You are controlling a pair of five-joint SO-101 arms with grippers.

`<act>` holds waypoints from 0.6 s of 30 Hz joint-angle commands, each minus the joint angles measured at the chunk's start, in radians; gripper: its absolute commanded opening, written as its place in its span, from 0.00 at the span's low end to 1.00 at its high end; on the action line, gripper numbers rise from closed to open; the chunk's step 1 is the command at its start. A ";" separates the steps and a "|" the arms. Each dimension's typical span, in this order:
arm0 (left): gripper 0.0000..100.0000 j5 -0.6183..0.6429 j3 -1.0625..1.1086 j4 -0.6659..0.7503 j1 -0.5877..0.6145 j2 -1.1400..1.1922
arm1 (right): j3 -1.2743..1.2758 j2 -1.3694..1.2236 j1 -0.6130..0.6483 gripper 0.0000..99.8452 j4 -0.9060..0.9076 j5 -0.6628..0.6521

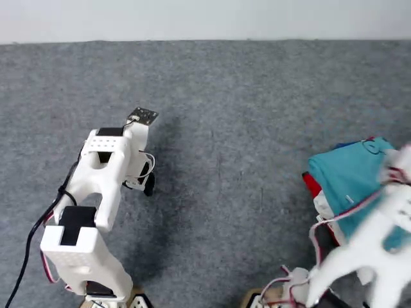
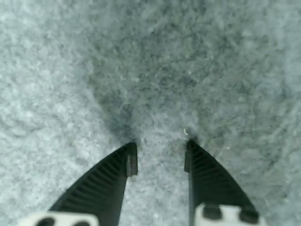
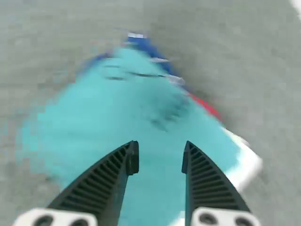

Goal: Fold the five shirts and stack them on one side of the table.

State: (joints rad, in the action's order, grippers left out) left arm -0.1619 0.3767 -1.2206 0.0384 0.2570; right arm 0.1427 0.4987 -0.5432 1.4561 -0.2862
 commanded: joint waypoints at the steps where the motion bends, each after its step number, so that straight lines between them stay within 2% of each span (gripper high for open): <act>1: 0.17 0.003 0.008 0.009 -0.008 -0.048 | 0.112 0.010 0.292 0.16 -0.070 0.011; 5: 0.17 0.003 0.028 0.037 -0.008 -0.048 | 0.330 -0.051 0.547 0.16 -0.239 0.009; 9: 0.17 0.003 0.062 0.060 -0.008 -0.048 | 0.520 -0.148 0.700 0.16 -0.409 0.009; 13: 0.17 0.003 0.087 0.028 -0.009 -0.049 | 0.588 -0.219 0.799 0.16 -0.423 0.009; 16: 0.17 0.003 0.107 -0.041 -0.008 -0.063 | 0.628 -0.234 0.816 0.16 -0.401 0.009; 18: 0.14 0.003 0.110 -0.081 -0.008 -0.104 | 0.624 -0.203 0.811 0.16 -0.320 0.009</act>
State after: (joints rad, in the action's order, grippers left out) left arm -0.1603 0.4687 -1.2375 0.0384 0.2033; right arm 0.7718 0.2654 0.2593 1.0679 -0.2862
